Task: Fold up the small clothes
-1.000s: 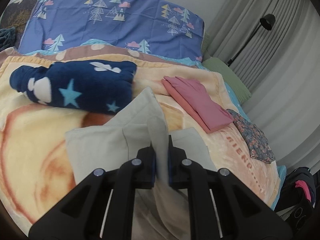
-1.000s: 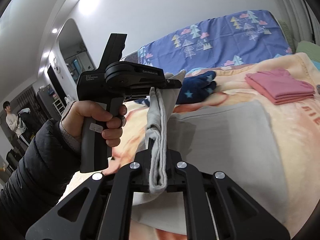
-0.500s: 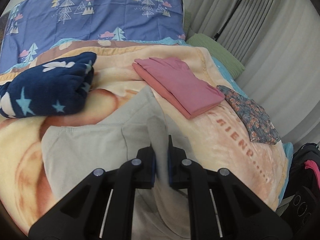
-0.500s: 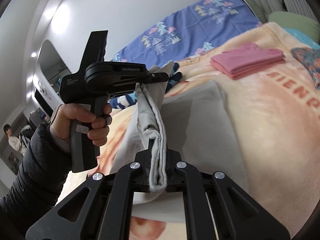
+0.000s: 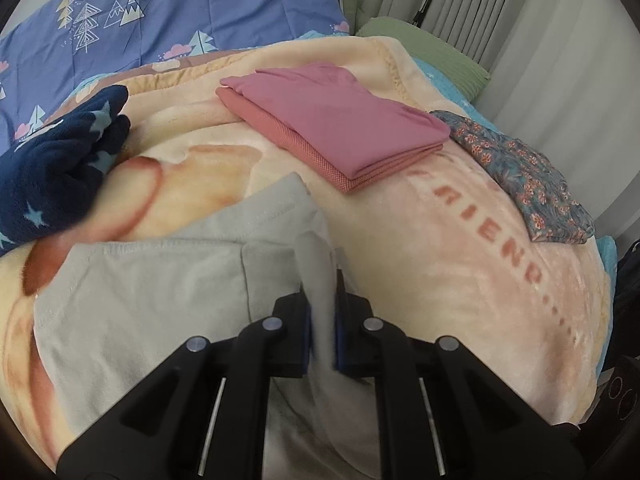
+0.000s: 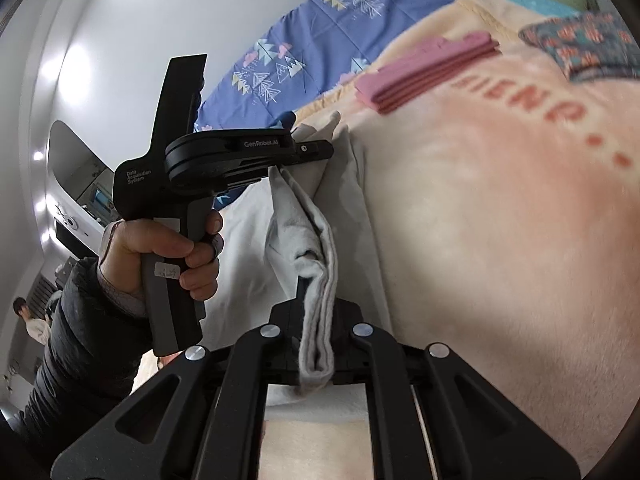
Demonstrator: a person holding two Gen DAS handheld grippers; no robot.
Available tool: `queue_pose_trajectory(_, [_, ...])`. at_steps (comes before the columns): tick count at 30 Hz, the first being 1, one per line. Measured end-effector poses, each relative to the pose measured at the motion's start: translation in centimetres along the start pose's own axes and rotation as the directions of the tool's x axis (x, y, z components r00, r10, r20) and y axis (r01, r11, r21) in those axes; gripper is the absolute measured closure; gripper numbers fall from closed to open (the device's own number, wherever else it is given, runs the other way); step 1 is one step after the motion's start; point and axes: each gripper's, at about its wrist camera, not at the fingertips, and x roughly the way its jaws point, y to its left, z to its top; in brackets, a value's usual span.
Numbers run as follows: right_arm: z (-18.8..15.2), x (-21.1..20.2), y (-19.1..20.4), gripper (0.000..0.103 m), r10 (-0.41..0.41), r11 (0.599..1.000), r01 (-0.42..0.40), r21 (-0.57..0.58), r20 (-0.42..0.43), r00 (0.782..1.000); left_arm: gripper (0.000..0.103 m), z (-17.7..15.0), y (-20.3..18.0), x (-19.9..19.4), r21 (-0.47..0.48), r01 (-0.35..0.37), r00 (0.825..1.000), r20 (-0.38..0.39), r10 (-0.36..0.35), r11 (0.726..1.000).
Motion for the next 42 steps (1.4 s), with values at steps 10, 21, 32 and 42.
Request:
queue_pose_trajectory(10, [0.0, 0.1, 0.3, 0.097, -0.022, 1.0, 0.022, -0.016, -0.004, 1.0, 0.069, -0.5, -2.1, -1.5, 0.078, -0.046, 0.997, 0.06, 0.042, 0.996])
queue_pose_trajectory(21, [0.2, 0.5, 0.2, 0.097, -0.034, 0.999, 0.034, -0.006, -0.018, 0.999, 0.054, -2.6, -4.3, -3.9, 0.183, -0.106, 0.99, 0.107, 0.087, 0.977])
queue_pose_trajectory(32, [0.5, 0.8, -0.1, 0.096, -0.037, 0.999, 0.037, -0.002, -0.036, 0.999, 0.035, -12.4, -2.6, -11.7, 0.236, -0.191, 0.969, 0.197, 0.146, 0.953])
queue_pose_trajectory(42, [1.0, 1.0, 0.3, 0.096, -0.053, 0.999, 0.054, 0.01, -0.052, 0.997, 0.032, -21.4, -0.9, -13.8, 0.205, -0.211, 0.973, 0.14, 0.185, 0.956])
